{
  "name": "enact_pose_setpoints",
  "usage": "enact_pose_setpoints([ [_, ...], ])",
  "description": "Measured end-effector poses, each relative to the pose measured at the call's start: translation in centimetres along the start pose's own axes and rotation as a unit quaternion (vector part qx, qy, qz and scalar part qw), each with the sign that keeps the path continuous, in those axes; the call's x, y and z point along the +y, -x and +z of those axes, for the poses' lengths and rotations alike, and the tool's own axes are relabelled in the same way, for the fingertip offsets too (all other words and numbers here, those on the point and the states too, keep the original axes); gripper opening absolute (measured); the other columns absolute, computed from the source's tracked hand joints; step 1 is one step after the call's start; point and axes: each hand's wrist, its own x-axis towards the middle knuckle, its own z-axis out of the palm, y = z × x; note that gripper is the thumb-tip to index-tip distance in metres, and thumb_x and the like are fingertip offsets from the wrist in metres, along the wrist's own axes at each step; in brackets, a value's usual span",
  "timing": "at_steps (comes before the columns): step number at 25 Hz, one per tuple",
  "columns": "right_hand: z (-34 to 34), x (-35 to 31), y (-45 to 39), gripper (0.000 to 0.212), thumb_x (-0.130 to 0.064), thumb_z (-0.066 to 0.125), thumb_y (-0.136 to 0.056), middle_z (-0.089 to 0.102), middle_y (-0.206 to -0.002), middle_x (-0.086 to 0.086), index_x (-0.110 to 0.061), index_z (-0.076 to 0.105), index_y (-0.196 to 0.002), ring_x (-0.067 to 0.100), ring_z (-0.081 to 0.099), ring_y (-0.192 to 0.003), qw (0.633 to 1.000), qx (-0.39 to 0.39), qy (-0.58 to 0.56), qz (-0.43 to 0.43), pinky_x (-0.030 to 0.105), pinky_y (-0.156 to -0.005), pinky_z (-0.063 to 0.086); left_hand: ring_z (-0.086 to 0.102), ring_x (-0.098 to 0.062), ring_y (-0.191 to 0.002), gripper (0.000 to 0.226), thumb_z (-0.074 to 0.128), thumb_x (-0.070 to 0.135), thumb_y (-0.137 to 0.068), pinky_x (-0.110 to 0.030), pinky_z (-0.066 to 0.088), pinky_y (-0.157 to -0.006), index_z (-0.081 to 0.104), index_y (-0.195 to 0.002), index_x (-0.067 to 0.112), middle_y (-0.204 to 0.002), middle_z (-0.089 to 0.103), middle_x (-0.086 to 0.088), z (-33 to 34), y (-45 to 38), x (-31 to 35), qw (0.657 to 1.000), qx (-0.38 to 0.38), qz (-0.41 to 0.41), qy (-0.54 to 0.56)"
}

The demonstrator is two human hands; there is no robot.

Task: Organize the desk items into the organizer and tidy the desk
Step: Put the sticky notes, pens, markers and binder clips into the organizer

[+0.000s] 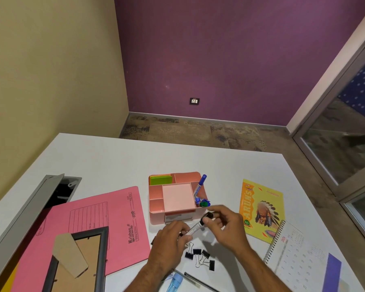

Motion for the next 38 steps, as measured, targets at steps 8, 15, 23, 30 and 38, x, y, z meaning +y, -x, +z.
enact_pose_setpoints([
  [8, -1.3, -3.3, -1.9, 0.025, 0.005, 0.074, -0.077, 0.068, -0.081, -0.021, -0.011, 0.069, -0.095, 0.002, 0.063, -0.068, 0.982, 0.175, -0.042, -0.062, 0.011, -0.062, 0.050, 0.052, -0.003, -0.095, 0.024, 0.066, 0.041, -0.084, -0.025, 0.046, -0.082, 0.052, -0.104, 0.038, -0.104, 0.057, 0.021, 0.5, 0.0, 0.0, 0.998, -0.037, -0.039, -0.017],
  [15, -1.7, -3.6, -5.2, 0.023, -0.008, 0.072, -0.082, 0.069, -0.081, -0.008, -0.012, 0.062, -0.102, 0.006, 0.064, -0.069, 0.970, 0.207, 0.087, -0.098, 0.012, -0.059, 0.051, 0.047, -0.017, -0.105, 0.028, 0.055, 0.036, -0.088, -0.034, 0.040, -0.086, 0.051, -0.114, 0.028, -0.116, 0.054, 0.008, -0.2, 1.1, -2.5, 0.965, -0.051, -0.046, -0.254],
  [23, 1.1, 0.8, -4.6, 0.010, -0.028, 0.070, -0.086, 0.075, -0.091, -0.010, -0.026, 0.072, -0.095, 0.010, 0.066, -0.071, 0.975, 0.060, 0.215, -0.014, 0.032, -0.064, 0.055, 0.046, -0.015, -0.105, 0.036, 0.059, 0.044, -0.085, -0.035, 0.041, -0.092, 0.053, -0.117, 0.030, -0.117, 0.054, 0.009, -1.5, 0.6, -4.5, 0.960, -0.021, -0.109, -0.255],
  [30, 1.3, 2.0, -3.7, 0.035, -0.036, 0.047, -0.098, 0.053, -0.139, -0.007, -0.033, 0.057, -0.131, 0.015, 0.048, -0.126, 0.962, -0.040, 0.270, 0.025, 0.036, -0.098, 0.046, 0.045, -0.015, -0.105, 0.030, 0.047, 0.045, -0.092, -0.035, 0.038, -0.090, 0.057, -0.117, 0.032, -0.116, 0.054, 0.011, -1.1, 0.3, -4.3, 0.965, -0.006, -0.035, -0.261],
  [38, 0.1, 4.8, -0.8, 0.043, -0.034, 0.044, -0.099, 0.048, -0.143, -0.004, -0.028, 0.041, -0.142, 0.015, 0.057, -0.113, 0.977, -0.024, 0.199, 0.075, 0.036, -0.096, 0.048, 0.050, -0.009, -0.096, 0.023, 0.051, 0.044, -0.091, -0.028, 0.037, -0.081, 0.068, -0.099, 0.031, -0.103, 0.064, 0.013, -2.1, 0.9, -5.1, 0.958, -0.158, 0.098, -0.219],
])
